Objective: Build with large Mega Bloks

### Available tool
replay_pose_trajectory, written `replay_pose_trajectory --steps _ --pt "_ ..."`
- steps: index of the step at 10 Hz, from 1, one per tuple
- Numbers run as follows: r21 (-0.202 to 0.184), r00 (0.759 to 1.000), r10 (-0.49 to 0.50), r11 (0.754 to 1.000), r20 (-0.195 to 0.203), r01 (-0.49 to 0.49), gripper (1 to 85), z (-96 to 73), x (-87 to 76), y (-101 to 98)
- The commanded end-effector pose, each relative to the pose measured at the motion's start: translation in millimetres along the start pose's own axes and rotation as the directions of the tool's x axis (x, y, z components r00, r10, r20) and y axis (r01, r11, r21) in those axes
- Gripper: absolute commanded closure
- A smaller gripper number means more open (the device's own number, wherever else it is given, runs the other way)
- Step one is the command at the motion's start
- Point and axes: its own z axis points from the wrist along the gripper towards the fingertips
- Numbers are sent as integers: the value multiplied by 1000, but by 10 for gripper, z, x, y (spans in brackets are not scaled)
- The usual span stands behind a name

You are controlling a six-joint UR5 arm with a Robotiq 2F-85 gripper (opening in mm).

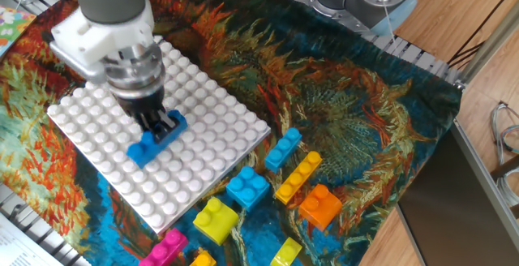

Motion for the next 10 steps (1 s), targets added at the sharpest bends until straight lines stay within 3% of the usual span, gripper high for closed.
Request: replay_pose_trajectory --steps 1,5,6,9,10 --pt "-14 1000 1 1000 17 -1 843 19 105 -91" --pt "-11 994 109 994 -5 -109 843 19 158 -97" --pt "7 995 97 995 -10 -97 843 8 179 -194" --pt "11 999 38 999 -22 -38 843 31 321 -739" --pt "-4 999 47 999 -22 -48 843 46 342 -733"
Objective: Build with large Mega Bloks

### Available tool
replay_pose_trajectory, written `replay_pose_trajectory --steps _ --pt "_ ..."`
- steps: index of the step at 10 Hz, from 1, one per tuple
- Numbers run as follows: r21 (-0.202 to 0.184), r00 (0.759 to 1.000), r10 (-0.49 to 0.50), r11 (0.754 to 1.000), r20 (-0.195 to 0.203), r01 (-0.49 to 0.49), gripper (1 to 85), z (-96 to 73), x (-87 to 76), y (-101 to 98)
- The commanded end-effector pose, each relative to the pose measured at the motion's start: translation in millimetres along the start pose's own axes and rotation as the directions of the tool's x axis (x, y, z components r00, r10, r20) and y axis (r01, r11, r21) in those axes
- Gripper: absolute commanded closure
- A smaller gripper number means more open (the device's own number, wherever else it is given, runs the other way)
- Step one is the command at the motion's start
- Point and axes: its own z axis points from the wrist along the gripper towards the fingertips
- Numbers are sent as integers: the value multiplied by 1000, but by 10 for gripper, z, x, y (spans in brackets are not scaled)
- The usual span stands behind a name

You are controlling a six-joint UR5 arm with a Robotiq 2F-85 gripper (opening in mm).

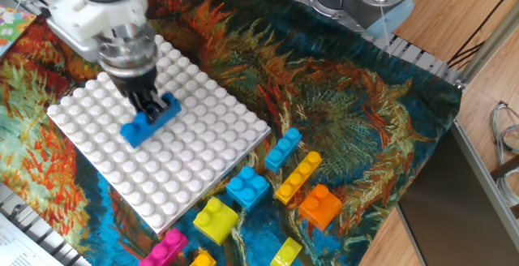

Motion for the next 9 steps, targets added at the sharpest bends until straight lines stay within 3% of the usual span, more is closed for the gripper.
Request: replay_pose_trajectory --steps 1,4,7,9 --pt "-28 1000 25 999 -2 -25 843 19 69 -189" --pt "-22 998 68 997 -2 -68 843 20 68 -205" --pt "-22 1000 6 1000 -26 -7 843 23 171 -355" --pt "-17 1000 1 1000 -29 -2 843 2 206 -285"
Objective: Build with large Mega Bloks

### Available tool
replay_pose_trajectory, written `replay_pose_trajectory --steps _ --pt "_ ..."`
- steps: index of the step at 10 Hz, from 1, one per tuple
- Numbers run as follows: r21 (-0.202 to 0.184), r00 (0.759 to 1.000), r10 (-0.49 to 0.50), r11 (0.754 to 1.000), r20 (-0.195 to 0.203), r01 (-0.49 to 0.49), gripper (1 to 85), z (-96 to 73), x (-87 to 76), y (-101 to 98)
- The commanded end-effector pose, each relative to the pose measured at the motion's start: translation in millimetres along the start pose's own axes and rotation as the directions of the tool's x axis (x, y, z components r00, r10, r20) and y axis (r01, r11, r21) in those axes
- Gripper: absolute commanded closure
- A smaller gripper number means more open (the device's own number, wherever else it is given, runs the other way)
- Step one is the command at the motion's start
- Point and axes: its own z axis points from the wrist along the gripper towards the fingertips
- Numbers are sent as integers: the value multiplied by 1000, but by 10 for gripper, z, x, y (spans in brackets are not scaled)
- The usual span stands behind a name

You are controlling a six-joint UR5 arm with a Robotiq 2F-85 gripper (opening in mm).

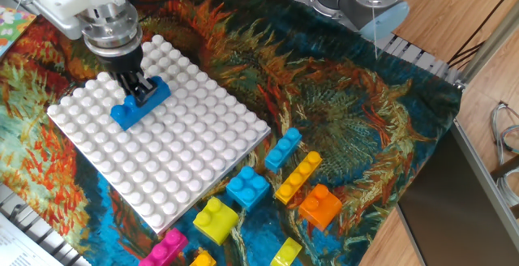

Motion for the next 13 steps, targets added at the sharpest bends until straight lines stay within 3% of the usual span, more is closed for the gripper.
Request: replay_pose_trajectory --steps 1,6,9,11,13 --pt "-10 1000 -2 1000 -9 2 843 -22 56 13" --pt "-10 1000 -27 1000 -16 27 843 -23 76 13" --pt "2 996 -92 996 -23 92 843 -35 65 -68" --pt "1 994 -107 994 -17 107 843 -36 -30 -210" --pt "-23 998 -66 998 6 66 843 31 -169 -210"
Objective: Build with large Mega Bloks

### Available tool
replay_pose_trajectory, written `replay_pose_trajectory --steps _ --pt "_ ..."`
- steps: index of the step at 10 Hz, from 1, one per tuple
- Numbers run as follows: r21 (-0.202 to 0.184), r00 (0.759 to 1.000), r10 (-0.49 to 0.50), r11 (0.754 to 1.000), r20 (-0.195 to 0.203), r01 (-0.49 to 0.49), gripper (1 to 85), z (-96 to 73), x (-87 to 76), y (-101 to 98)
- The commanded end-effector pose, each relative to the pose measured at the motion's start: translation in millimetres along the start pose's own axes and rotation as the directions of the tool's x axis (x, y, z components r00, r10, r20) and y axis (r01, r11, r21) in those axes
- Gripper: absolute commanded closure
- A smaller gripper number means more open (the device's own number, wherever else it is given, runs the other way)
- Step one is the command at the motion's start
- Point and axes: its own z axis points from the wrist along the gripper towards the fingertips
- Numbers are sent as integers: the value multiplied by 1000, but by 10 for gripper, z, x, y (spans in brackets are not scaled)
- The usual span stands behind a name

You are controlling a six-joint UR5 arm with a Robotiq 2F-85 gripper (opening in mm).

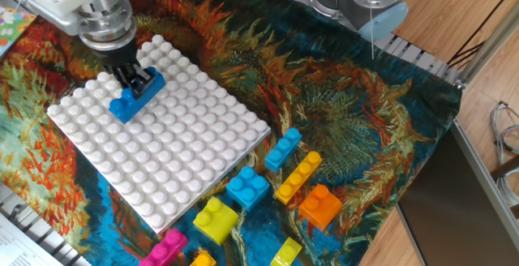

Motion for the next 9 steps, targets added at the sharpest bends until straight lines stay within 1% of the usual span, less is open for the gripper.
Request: replay_pose_trajectory --steps 1,5,6,9 --pt "-29 999 39 999 23 -39 843 35 -161 -35" --pt "-48 997 76 996 20 -75 843 3 -183 32" --pt "-47 997 76 996 20 -75 843 15 -190 20" --pt "-25 997 79 997 14 -78 843 91 -200 -59"
